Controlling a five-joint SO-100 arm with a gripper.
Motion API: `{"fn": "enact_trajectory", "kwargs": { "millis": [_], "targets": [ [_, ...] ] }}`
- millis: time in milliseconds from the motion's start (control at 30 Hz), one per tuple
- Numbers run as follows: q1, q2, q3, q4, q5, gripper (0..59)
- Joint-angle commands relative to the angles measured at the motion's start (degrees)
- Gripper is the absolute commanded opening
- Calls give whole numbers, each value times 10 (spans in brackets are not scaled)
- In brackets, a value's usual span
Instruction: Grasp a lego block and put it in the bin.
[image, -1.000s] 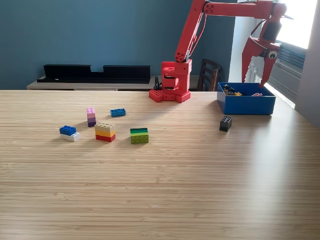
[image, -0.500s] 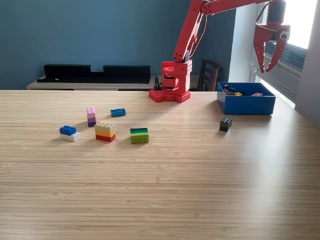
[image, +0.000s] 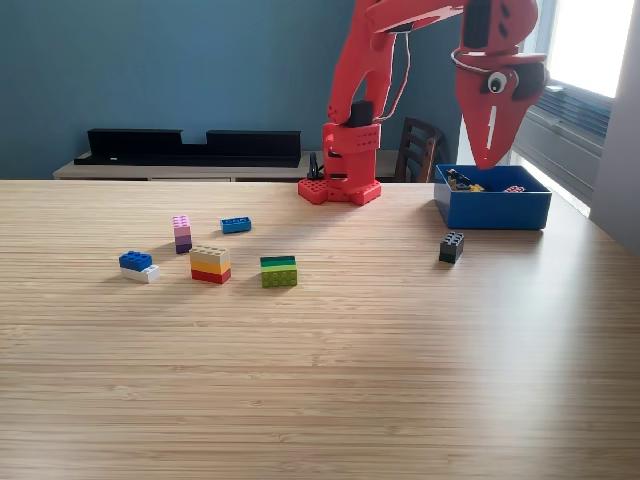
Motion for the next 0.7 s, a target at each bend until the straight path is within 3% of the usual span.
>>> {"fn": "enact_trajectory", "kwargs": {
  "millis": [33,700],
  "targets": [
    [60,7,-48,25,2,0],
    [188,4,-72,25,-4,0]
  ]
}}
